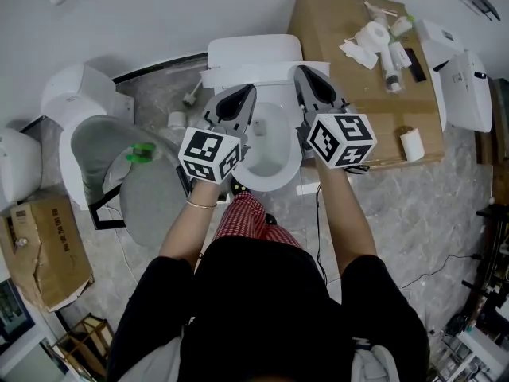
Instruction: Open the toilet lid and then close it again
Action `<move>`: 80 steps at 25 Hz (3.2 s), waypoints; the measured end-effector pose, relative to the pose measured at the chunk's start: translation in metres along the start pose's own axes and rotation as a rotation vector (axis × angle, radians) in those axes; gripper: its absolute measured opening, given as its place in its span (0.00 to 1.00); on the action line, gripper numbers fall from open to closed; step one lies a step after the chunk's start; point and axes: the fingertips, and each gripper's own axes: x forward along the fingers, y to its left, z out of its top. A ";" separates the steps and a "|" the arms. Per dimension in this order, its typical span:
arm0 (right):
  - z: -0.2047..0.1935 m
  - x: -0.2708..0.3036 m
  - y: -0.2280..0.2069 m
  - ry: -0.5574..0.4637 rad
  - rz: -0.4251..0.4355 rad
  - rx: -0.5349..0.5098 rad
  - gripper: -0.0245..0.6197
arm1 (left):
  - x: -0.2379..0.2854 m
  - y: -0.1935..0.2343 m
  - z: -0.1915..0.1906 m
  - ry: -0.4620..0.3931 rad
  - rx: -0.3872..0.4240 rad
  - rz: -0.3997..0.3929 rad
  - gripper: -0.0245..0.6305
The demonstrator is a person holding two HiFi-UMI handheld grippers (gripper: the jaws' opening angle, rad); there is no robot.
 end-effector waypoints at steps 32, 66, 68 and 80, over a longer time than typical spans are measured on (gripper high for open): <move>0.036 0.026 -0.004 -0.053 -0.055 -0.099 0.07 | 0.028 0.024 0.018 -0.012 -0.010 -0.045 0.04; 0.016 0.042 -0.016 -0.017 -0.137 -0.011 0.07 | 0.035 0.057 0.032 -0.009 0.034 -0.023 0.04; 0.017 0.043 -0.017 -0.018 -0.132 -0.002 0.07 | 0.036 0.059 0.033 -0.005 0.032 -0.011 0.04; 0.028 0.059 -0.024 -0.027 -0.059 0.004 0.07 | 0.050 0.067 0.042 -0.009 0.035 0.056 0.04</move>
